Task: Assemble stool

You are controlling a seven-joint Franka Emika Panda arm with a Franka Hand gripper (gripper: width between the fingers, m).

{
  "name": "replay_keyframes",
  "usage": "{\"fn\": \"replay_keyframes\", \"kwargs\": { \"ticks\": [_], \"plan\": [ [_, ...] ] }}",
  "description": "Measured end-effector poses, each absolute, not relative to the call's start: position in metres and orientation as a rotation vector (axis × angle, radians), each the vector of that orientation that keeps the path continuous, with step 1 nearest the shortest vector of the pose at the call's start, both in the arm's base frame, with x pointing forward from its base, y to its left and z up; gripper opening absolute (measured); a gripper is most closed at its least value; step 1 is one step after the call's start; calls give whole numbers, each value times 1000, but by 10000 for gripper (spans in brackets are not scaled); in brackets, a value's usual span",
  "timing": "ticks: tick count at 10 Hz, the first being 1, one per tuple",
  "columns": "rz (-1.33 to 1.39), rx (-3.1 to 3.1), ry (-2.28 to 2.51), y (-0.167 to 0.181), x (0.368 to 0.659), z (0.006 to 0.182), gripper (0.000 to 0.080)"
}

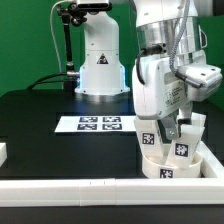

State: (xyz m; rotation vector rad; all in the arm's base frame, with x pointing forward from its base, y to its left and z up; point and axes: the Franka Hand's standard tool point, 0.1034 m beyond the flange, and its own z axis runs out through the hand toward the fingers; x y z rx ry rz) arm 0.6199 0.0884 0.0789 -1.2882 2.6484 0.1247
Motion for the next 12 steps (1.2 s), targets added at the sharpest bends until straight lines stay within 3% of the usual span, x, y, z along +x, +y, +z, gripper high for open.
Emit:
{"fn": "replay_keyframes", "kwargs": {
  "ticks": [10,11,12],
  "plan": [
    [136,-1321,2630,99,615,79,360],
    [136,-1328,2624,99,616,80,533],
    [133,-1348,2604,100,617,85,533]
  ]
}}
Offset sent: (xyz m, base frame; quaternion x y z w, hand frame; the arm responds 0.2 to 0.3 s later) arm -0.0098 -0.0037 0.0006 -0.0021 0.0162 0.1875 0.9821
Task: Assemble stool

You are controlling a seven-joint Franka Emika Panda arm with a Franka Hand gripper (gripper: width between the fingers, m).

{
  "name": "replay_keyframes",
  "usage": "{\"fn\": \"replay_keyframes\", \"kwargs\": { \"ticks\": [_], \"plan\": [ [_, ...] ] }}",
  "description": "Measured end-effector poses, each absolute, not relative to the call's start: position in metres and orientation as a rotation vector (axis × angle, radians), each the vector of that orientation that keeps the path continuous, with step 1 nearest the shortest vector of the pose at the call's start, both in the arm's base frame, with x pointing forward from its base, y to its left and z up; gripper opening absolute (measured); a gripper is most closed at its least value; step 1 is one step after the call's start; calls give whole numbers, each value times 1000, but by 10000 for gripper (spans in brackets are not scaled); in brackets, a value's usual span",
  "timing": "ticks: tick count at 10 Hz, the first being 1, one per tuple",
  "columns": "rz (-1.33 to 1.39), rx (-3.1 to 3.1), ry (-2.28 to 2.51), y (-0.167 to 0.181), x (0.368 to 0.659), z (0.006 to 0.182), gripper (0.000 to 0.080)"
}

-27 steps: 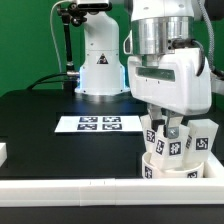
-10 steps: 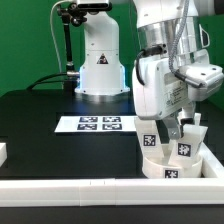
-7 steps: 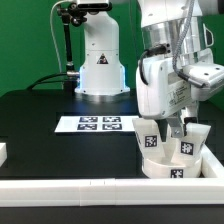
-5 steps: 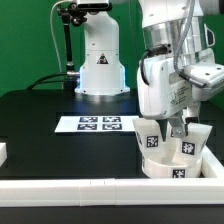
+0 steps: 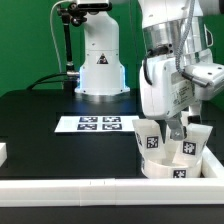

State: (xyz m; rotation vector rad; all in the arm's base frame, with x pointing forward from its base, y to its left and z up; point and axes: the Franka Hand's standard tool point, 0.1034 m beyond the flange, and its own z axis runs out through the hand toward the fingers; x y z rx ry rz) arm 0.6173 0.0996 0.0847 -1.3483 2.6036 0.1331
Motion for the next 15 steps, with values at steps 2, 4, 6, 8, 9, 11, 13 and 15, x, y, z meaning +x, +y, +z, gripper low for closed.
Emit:
{"fn": "replay_keyframes", "kwargs": {
  "ticks": [2,4,6,8,9,11,13,15],
  "plan": [
    [130,-1347,2568,103,621,104,645],
    [130,-1338,2552,104,624,115,648],
    [130,-1341,2556,104,623,112,649],
    [130,-1341,2556,104,623,112,649],
    [130,-1341,2556,104,623,112,649],
    [130,-1341,2556,104,623,112,649],
    [130,-1341,2556,104,623,112,649],
    [130,-1341,2557,104,623,112,649]
  ]
}}
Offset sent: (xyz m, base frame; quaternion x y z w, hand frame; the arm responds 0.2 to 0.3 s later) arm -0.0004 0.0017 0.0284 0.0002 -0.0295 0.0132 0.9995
